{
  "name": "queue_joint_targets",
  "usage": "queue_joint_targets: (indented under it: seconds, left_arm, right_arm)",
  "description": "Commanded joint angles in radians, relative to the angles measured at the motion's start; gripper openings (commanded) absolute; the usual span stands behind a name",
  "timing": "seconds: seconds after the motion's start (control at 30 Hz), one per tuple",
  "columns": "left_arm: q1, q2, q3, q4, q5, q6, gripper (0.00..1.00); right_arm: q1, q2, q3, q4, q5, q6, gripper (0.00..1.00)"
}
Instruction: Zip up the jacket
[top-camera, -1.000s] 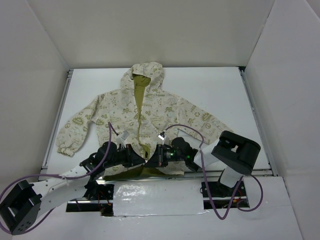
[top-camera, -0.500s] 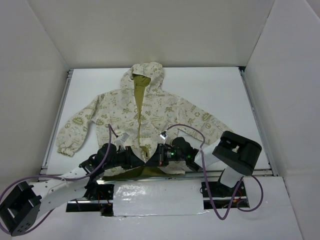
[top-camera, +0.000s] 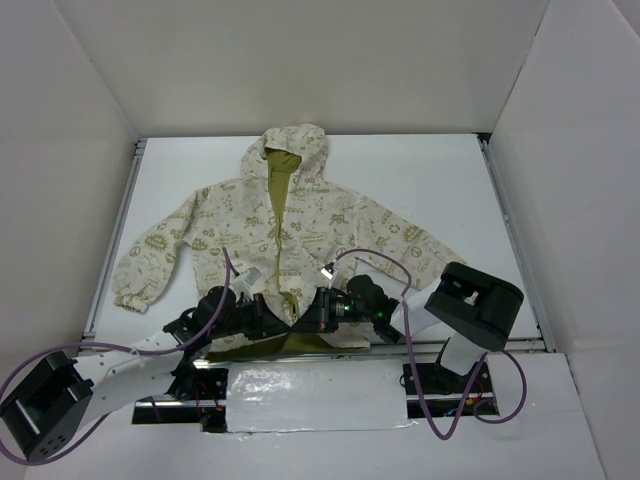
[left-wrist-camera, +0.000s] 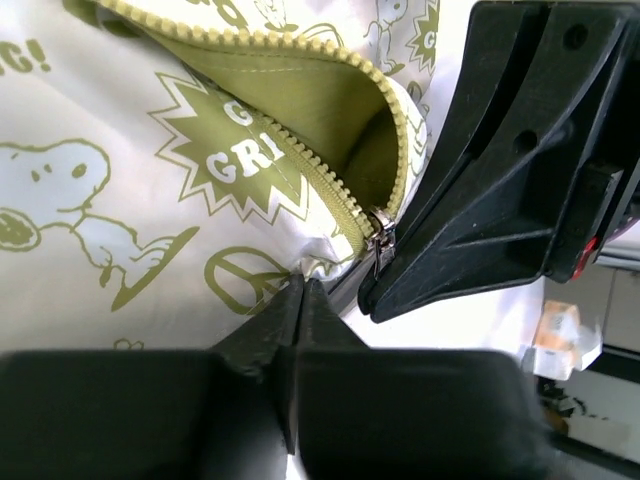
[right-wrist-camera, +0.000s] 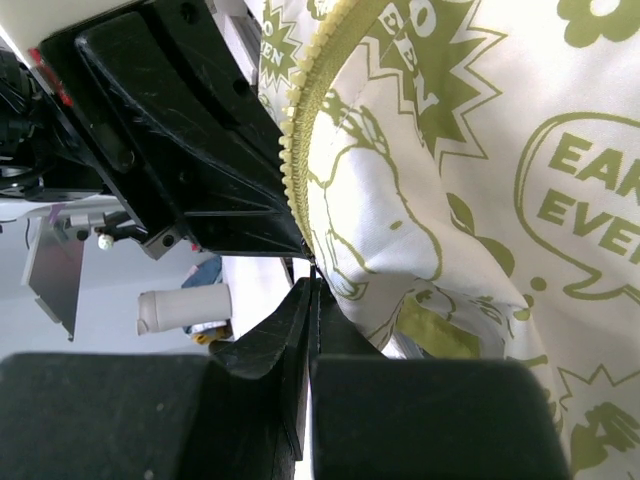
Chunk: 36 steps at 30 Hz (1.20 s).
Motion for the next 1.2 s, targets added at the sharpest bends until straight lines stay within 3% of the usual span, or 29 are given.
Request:
queue_joint_targets:
  seconds: [0.0, 0.1, 0.13, 0.17, 0.2, 0.37, 0.63, 0.97, 1.17]
  left_arm:
    - [-0.001, 0.016, -0.003, 0.068, 0.016, 0.003, 0.04]
    - [-0.002, 0.028, -0.002, 0.062, 0.014, 0.004, 0.06]
    - [-0.002, 0.028, -0.003, 0.065, 0.016, 0.003, 0.10]
    - [-0.002, 0.028, -0.006, 0.068, 0.014, 0.001, 0.22]
    - [-0.002, 0.025, -0.011, 0.073, 0.017, 0.000, 0.25]
    - [-0.002, 0.022, -0.009, 0.068, 0.006, 0.006, 0.00]
    - [-0.001, 0.028, -0.011, 0.054, 0.000, 0.030, 0.00]
    - [-0.010, -0.094, -0.054, -0.058, 0.000, 0.088, 0.00]
    - [-0.032, -0.125, -0.058, -0.090, -0.009, 0.099, 0.00]
  right_arm:
    - [-0.007, 0.007, -0.004, 0.089, 0.002, 0.008, 0.00]
    - [-0.010, 0.024, -0.003, 0.112, -0.004, 0.022, 0.00]
    - [-0.010, 0.029, -0.004, 0.119, -0.006, 0.026, 0.00]
    - [-0.012, 0.033, -0.004, 0.130, -0.007, 0.032, 0.00]
    - [-0.012, 0.038, -0.003, 0.133, -0.010, 0.034, 0.00]
    - [-0.012, 0.047, -0.001, 0.145, -0.015, 0.043, 0.00]
    - [-0.019, 0.052, 0.025, 0.103, -0.003, 0.078, 0.00]
    - [-0.077, -0.023, 0.235, -0.328, 0.063, 0.092, 0.00]
    - [-0.130, -0.026, 0.332, -0.431, 0.053, 0.137, 0.00]
